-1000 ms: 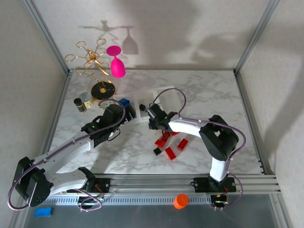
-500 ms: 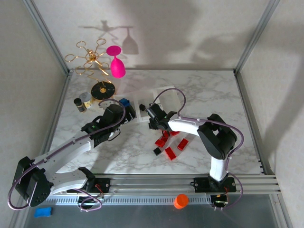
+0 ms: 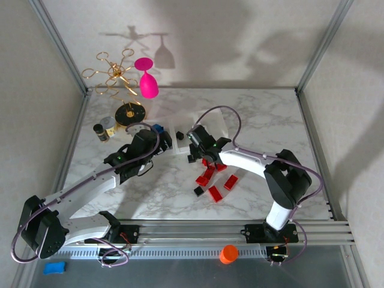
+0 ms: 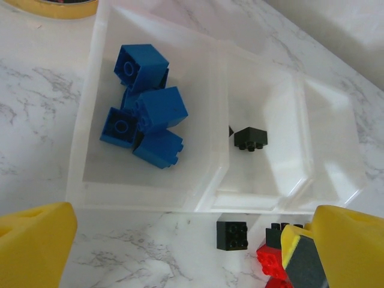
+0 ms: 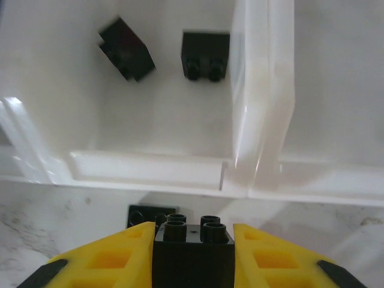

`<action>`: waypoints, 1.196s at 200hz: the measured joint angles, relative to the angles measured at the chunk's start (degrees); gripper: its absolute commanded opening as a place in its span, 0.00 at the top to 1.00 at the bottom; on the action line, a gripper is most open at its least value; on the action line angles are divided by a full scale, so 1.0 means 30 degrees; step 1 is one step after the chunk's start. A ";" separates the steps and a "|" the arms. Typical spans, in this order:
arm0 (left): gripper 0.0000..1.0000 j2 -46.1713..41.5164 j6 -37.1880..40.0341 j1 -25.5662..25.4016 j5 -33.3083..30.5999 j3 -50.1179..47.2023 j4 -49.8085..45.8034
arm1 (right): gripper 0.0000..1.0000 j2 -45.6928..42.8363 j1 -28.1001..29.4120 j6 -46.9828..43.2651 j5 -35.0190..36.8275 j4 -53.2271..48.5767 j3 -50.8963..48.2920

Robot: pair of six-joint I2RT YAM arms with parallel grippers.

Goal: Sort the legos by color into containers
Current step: Place the lego in the container.

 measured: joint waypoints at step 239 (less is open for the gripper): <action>0.00 0.0109 0.1013 0.1413 0.0845 0.1362 0.0415 | 0.50 0.4211 -0.1982 -0.2652 -0.0474 0.0816 0.7133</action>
